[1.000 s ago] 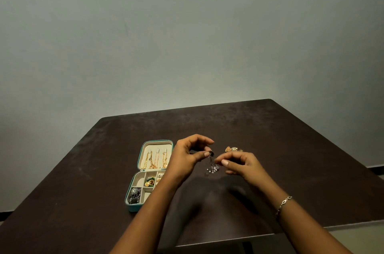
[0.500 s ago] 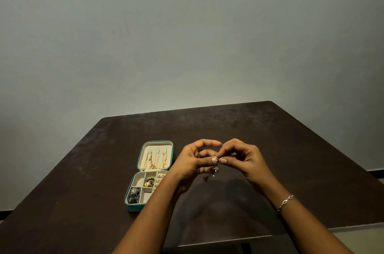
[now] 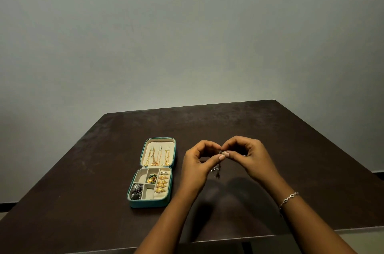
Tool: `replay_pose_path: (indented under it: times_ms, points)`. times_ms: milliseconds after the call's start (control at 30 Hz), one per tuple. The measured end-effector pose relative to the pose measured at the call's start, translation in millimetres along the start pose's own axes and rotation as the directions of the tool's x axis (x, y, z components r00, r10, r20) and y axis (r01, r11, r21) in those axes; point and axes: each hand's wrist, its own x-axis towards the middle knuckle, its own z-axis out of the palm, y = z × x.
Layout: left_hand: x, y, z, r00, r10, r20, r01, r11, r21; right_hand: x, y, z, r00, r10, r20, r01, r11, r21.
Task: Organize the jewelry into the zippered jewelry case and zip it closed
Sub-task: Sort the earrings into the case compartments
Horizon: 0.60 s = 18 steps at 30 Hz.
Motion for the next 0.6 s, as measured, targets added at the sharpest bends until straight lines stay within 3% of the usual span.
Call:
replay_pose_path:
  times_ms: [400, 600]
  points:
    - [4, -15, -16, 0.986, -0.148, -0.079, 0.134, 0.979, -0.155, 1, 15, 7, 0.989, 0.119, -0.088, -0.101, 0.977, 0.186]
    - [2, -38, -13, 0.955, -0.241, -0.171, 0.203, 0.956, -0.213, 8, 39, 11, 0.953, 0.268, -0.143, -0.258, 0.962, 0.088]
